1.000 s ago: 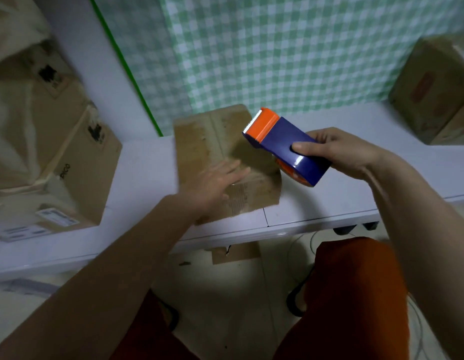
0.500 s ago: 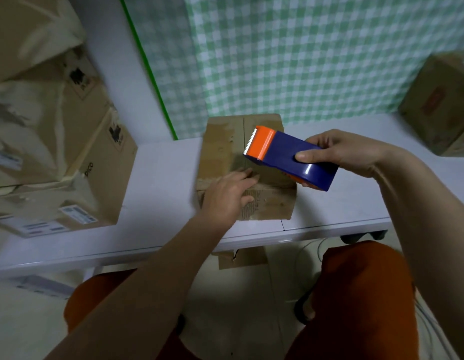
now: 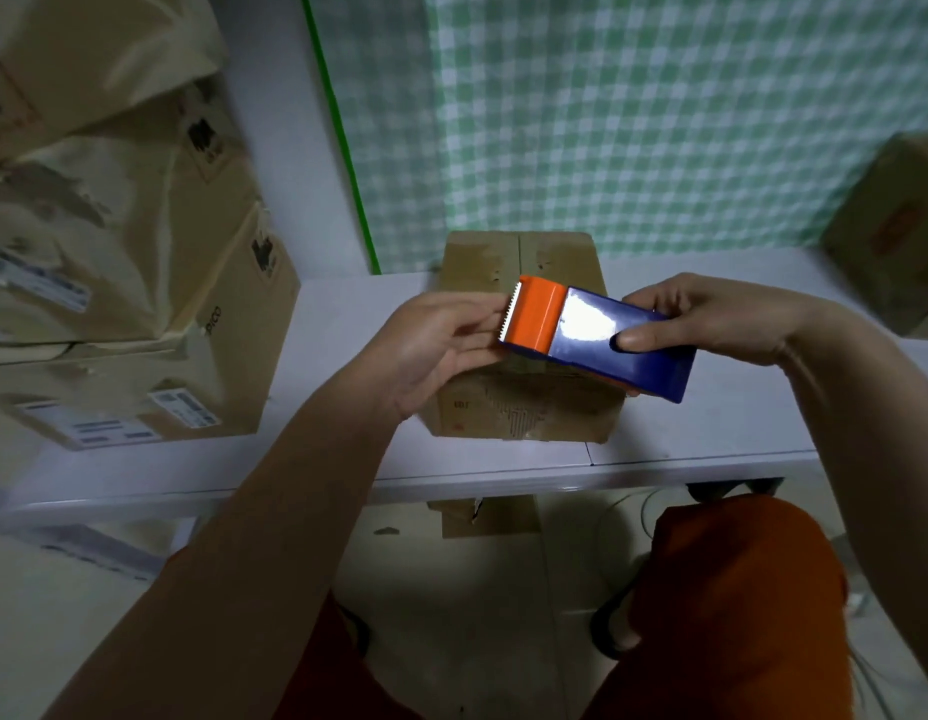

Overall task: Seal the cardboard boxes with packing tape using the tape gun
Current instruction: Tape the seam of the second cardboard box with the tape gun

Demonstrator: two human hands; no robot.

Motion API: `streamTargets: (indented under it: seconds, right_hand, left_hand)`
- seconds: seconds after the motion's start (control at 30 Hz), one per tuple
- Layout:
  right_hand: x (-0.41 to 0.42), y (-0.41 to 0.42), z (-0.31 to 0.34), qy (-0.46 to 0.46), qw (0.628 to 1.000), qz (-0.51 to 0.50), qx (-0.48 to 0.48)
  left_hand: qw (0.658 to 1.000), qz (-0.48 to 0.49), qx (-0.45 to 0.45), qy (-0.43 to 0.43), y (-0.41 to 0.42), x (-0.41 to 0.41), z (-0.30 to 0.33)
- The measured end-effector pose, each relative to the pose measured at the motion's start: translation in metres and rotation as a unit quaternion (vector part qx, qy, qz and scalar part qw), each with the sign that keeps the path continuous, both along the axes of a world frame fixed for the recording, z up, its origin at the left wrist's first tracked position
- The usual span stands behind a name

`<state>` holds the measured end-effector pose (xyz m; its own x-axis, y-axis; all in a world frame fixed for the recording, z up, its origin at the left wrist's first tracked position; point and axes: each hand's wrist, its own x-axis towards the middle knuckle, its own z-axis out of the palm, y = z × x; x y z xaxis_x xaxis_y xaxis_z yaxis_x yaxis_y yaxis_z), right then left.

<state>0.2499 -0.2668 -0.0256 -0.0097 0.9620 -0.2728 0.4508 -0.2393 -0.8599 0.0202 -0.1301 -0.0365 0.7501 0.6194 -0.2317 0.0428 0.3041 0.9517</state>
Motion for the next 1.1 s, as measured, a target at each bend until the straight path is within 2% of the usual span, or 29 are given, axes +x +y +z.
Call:
streamTargets:
  seconds: [0.1,0.37,0.7,1.0,1.1]
  right_hand:
    - [0.000,0.003,0.000,0.005,1.000,0.012,-0.001]
    - [0.001,0.006,-0.005,0.077,0.995,0.057,-0.025]
    - [-0.008,0.017,-0.004,0.061,0.995,0.065,-0.035]
    - [-0.022,0.030,0.002,0.063,0.992,0.096,-0.056]
    - [-0.027,0.035,0.001,0.045,0.993,0.092,-0.057]
  left_hand:
    - [1.000,-0.007,-0.023,-0.013,0.002,-0.007,-0.002]
    - [0.978,-0.023,-0.199,-0.060,0.002,-0.013,-0.019]
    - [0.968,0.020,-0.242,-0.057,0.006,-0.019,-0.030]
    - [0.982,0.078,-0.169,-0.034,0.008,-0.022,-0.042]
    - [0.987,0.132,-0.093,0.016,0.004,-0.020,-0.044]
